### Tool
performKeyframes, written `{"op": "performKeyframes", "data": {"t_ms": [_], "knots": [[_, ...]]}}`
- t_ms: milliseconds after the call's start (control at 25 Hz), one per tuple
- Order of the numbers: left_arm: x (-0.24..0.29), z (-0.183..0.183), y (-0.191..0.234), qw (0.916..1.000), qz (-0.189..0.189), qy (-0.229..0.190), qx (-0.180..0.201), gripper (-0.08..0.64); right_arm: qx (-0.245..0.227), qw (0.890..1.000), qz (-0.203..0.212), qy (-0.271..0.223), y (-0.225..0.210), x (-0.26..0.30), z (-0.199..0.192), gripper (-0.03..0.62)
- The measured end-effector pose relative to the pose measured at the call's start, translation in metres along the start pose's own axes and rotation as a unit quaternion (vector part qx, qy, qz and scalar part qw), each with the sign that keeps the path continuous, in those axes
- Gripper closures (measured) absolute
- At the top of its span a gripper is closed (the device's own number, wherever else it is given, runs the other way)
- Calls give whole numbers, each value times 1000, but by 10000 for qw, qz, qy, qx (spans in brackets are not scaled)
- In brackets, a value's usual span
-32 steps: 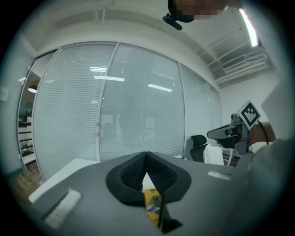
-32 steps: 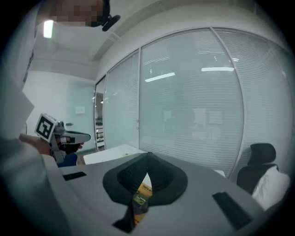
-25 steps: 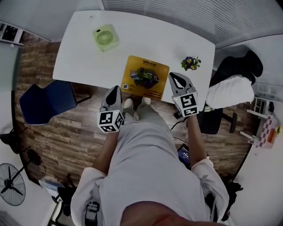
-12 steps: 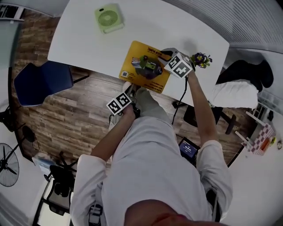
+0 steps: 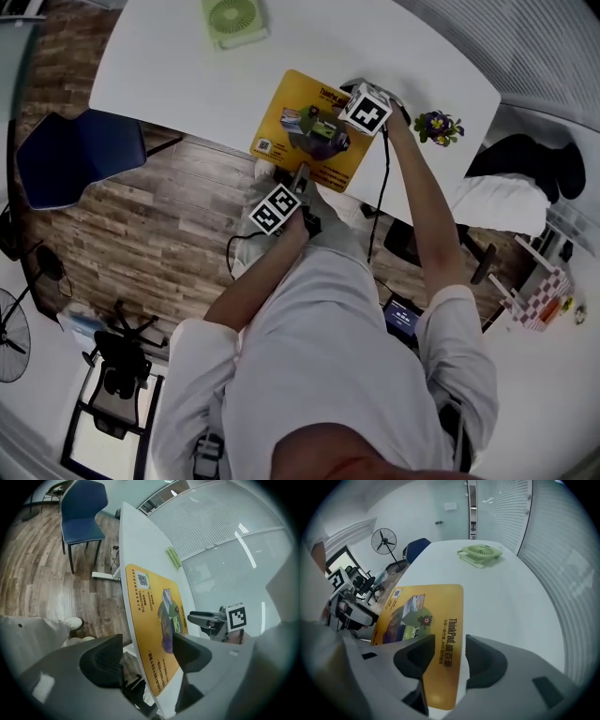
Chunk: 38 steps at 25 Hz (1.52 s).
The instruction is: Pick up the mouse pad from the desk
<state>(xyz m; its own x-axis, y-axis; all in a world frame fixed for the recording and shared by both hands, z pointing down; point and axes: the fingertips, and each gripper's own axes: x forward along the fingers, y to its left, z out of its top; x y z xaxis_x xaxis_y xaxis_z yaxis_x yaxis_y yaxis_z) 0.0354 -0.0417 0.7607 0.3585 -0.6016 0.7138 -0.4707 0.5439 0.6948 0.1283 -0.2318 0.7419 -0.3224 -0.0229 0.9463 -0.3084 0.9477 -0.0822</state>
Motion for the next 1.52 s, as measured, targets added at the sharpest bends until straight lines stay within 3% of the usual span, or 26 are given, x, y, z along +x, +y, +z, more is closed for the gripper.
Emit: {"op": "performKeyframes", "data": {"t_ms": [440,960,1080,1120,1160,1280,1440,1520], "knots": [[18,3,5,9988,416,-266,51,365,-62,9997,151,194,-7,19,2,385],[14,0,9,9988,390,-74,-297,407,-66,9997,146,185,-2,18,2,441],[14,0,9,9984,388,-51,-418,412,-111,9997,15,230,-7,17,1,478],[13,0,9,9981,398,-44,-459,415,-116,9996,-5,245,-8,16,0,569],[13,0,10,9979,412,-38,-504,421,-90,9996,76,274,-5,16,-2,591],[9,0,11,9974,444,-35,-574,450,-90,9987,359,351,11,20,-7,589],[8,-1,11,9977,429,13,-523,463,-129,9996,187,179,7,17,-7,581],[7,-1,12,9978,419,38,-519,472,-107,9997,71,201,2,15,-9,533]]}}
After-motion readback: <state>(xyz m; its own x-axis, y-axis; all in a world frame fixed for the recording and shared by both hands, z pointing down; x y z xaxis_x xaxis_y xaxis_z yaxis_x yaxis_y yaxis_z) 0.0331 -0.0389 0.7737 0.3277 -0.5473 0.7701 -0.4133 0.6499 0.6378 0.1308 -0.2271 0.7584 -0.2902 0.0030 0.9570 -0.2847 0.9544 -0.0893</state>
